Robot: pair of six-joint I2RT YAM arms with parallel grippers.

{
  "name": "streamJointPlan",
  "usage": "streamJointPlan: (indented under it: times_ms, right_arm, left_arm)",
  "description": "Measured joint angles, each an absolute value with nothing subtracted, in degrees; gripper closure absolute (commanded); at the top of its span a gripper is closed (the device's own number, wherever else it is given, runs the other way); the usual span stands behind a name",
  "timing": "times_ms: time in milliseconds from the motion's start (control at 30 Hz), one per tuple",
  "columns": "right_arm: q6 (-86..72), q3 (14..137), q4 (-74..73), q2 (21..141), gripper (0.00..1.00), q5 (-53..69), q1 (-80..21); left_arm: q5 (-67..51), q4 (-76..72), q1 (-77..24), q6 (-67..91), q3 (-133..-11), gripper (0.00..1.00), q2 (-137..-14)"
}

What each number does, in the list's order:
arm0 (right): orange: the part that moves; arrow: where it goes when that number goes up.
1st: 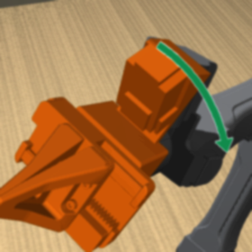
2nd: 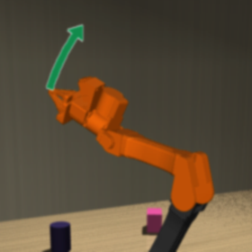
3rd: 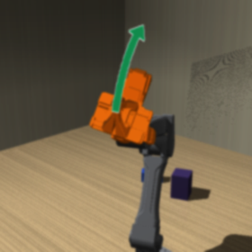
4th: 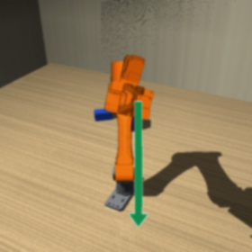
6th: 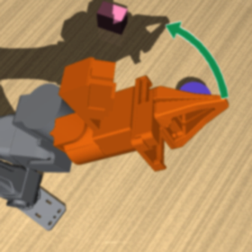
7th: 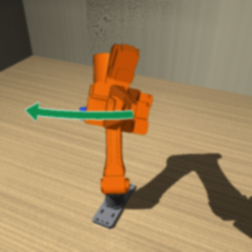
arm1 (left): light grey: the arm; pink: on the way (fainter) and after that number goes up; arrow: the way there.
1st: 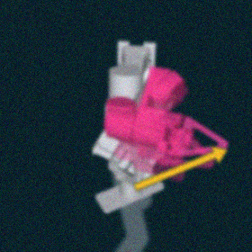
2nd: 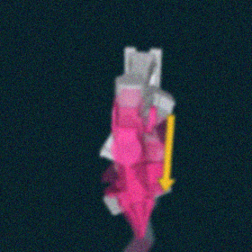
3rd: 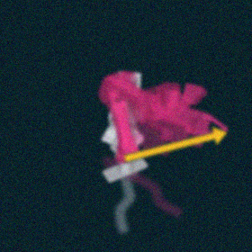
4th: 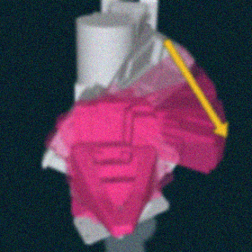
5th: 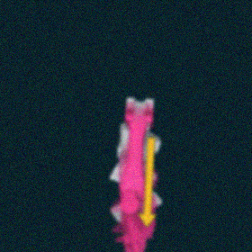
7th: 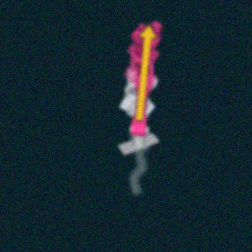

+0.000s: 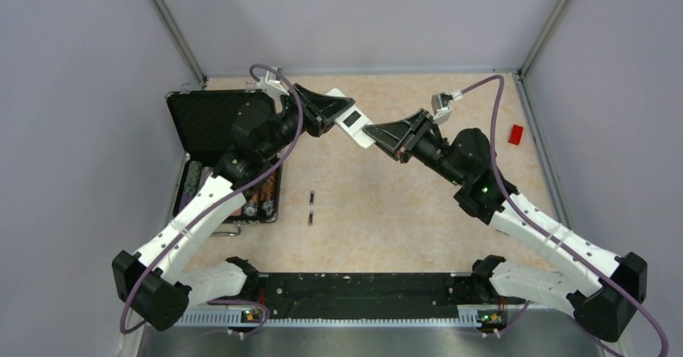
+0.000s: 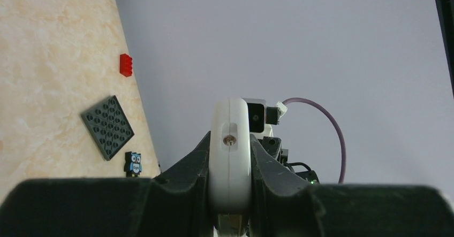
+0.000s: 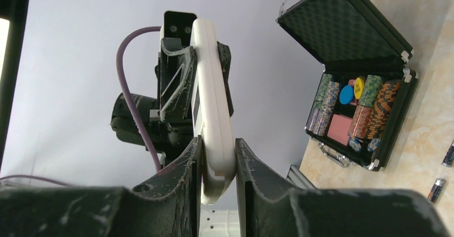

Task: Load the batteries into the remote control
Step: Remove the battery cover from the remote control.

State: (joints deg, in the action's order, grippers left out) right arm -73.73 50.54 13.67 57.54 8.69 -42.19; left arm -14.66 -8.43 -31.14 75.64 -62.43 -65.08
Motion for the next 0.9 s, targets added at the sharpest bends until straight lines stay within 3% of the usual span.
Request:
streamJointPlan:
  times_ms: [133,367,533,600,733,900]
  right_arm:
    - [-73.6,49.52,14.55,56.73,0.87,9.1,-42.19]
    - [-74.02,49.76,13.89,56.99,0.6,9.13,-42.19]
    - [-74.98,50.39,11.77,58.46,0.59,9.06,-42.09]
    - [-75.68,50.39,10.66,58.67,0.63,9.1,-42.04]
    - [-76.75,50.39,9.26,58.85,0.82,9.52,-41.8]
    - [-78.26,50.35,7.62,59.46,0.94,10.7,-41.08]
  left_arm:
    - [-15.79,-8.32,-31.14,75.53,-62.57,1.0,-65.08]
    - [-16.32,-8.56,-30.63,75.05,-62.57,1.0,-65.14]
    - [-15.53,-8.99,-28.86,73.47,-62.15,1.0,-65.14]
    - [-15.18,-8.82,-28.88,71.83,-61.87,1.0,-65.14]
    - [-14.33,-8.27,-29.23,67.96,-61.56,1.0,-65.14]
    - [-12.6,-7.31,-29.85,62.98,-61.36,1.0,-64.99]
